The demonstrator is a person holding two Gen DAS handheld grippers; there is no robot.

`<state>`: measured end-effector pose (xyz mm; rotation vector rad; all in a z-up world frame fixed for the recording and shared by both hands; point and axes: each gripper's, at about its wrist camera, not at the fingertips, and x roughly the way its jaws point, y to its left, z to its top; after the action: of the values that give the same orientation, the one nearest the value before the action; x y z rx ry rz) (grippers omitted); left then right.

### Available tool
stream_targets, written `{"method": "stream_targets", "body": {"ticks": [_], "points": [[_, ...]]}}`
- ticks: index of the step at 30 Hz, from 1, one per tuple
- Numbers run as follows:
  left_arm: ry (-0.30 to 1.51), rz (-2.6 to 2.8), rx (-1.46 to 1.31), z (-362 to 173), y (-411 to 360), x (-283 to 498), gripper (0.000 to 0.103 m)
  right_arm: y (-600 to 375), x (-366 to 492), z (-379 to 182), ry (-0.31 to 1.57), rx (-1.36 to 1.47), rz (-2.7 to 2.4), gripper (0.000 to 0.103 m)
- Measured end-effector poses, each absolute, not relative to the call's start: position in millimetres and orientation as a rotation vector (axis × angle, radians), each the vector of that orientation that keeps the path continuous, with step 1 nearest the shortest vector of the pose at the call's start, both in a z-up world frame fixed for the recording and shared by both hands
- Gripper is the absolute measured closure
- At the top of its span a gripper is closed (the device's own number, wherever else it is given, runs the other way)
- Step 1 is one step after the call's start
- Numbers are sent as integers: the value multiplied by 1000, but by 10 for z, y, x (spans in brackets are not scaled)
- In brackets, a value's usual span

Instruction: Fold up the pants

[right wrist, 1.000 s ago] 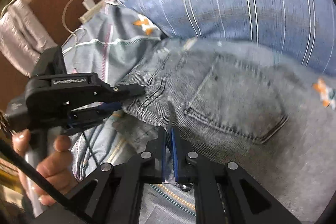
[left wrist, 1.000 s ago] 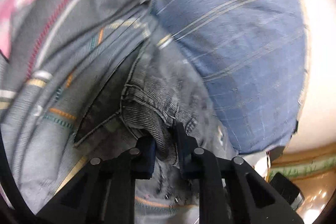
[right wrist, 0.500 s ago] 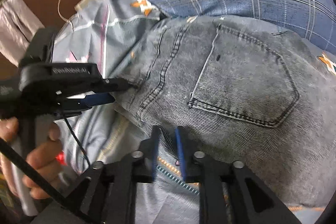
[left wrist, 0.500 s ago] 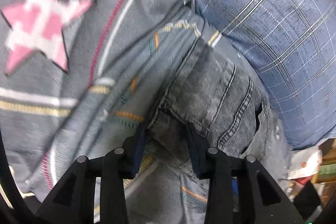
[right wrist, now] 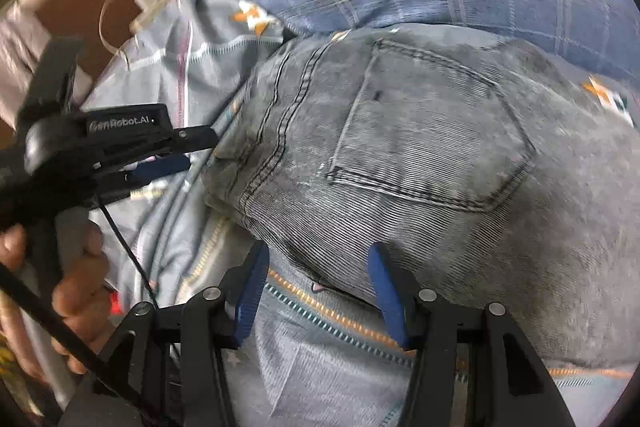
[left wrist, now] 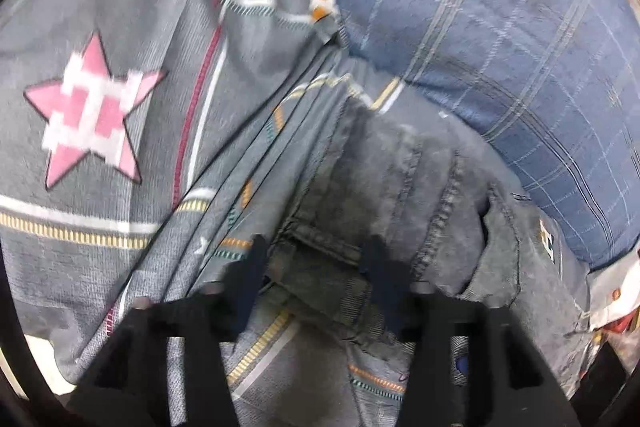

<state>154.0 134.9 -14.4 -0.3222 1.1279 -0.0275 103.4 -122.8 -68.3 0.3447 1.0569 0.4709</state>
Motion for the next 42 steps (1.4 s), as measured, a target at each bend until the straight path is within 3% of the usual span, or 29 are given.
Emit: {"method": "stream_targets", "body": {"ticks": [4, 8, 11, 15, 20, 24, 29, 42], "points": [[1102, -76, -278, -80, 1148, 1511, 50, -1584, 907, -586, 991, 439, 435, 45], [1074, -133, -240, -38, 944, 1427, 50, -1985, 846, -402, 934, 495, 362, 31], [1043, -164, -211, 8, 829, 1359, 49, -2294, 795, -206, 877, 474, 255, 30], [1020, -211, -199, 38, 666, 1272, 47, -2781, 610, -11, 726, 512, 153, 20], [961, -261, -119, 70, 372, 1085, 37, -3215, 463, -415, 758, 586, 88, 20], [936, -291, -75, 69, 199, 995, 34, -3403, 568, -760, 902, 635, 5, 31], [887, -296, -28, 84, 77, 894, 32, -3582, 498, -679, 844, 649, -42, 25], [802, -309, 22, 175, -37, 704, 32, -3559, 525, -880, 890, 731, 17, 24]]}}
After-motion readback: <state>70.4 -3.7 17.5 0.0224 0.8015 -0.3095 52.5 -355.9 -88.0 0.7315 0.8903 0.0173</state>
